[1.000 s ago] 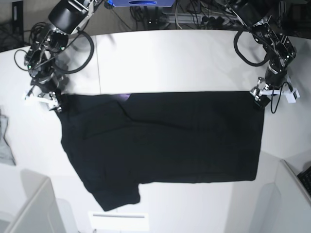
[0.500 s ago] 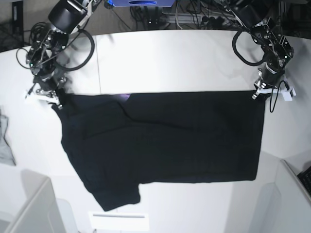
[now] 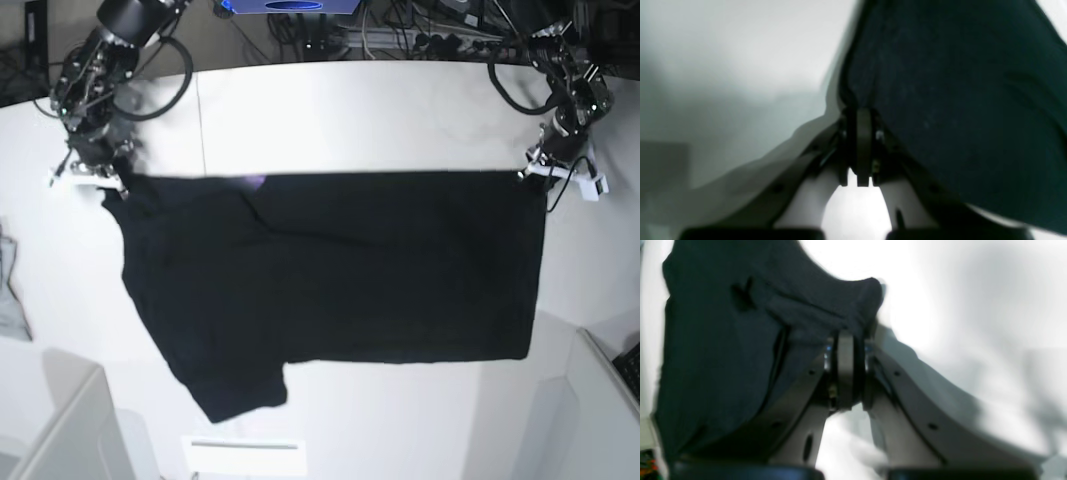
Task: Fold the T-shirt properly
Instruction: 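Pull the collar edge toward the robot, flattening the shirt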
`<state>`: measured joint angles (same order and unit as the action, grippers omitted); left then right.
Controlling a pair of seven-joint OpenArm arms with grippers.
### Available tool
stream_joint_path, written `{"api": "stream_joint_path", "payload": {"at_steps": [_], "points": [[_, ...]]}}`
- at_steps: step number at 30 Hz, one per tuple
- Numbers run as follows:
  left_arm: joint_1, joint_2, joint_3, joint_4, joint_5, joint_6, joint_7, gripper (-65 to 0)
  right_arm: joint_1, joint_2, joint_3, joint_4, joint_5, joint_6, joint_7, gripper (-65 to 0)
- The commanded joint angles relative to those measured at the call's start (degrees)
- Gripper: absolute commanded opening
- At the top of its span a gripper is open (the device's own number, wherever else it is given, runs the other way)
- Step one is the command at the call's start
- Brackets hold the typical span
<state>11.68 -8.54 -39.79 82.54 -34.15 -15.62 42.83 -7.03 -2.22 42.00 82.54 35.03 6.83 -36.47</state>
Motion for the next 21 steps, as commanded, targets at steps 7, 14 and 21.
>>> {"api": "stream_joint_path", "payload": {"at_steps": [7, 14, 21], "points": [[5.3, -0.6, -0.2, 5.1, 1.5, 0.7, 1.9, -65.0, -5.3, -0.5, 0.4, 7.4, -1.1, -1.0, -4.9, -65.0], [11.8, -0.4, -0.2, 10.3, 1.3, 0.7, 1.9, -65.0, -10.3, -0.6, 0.4, 13.2, -1.0, -1.0, -5.2, -65.0], [17.5, -0.3, -0.2, 15.3, 1.3, 0.7, 1.9, -65.0, -14.7, -0.6, 0.4, 16.3, -1.0, -1.0, -5.2, -65.0]]}}
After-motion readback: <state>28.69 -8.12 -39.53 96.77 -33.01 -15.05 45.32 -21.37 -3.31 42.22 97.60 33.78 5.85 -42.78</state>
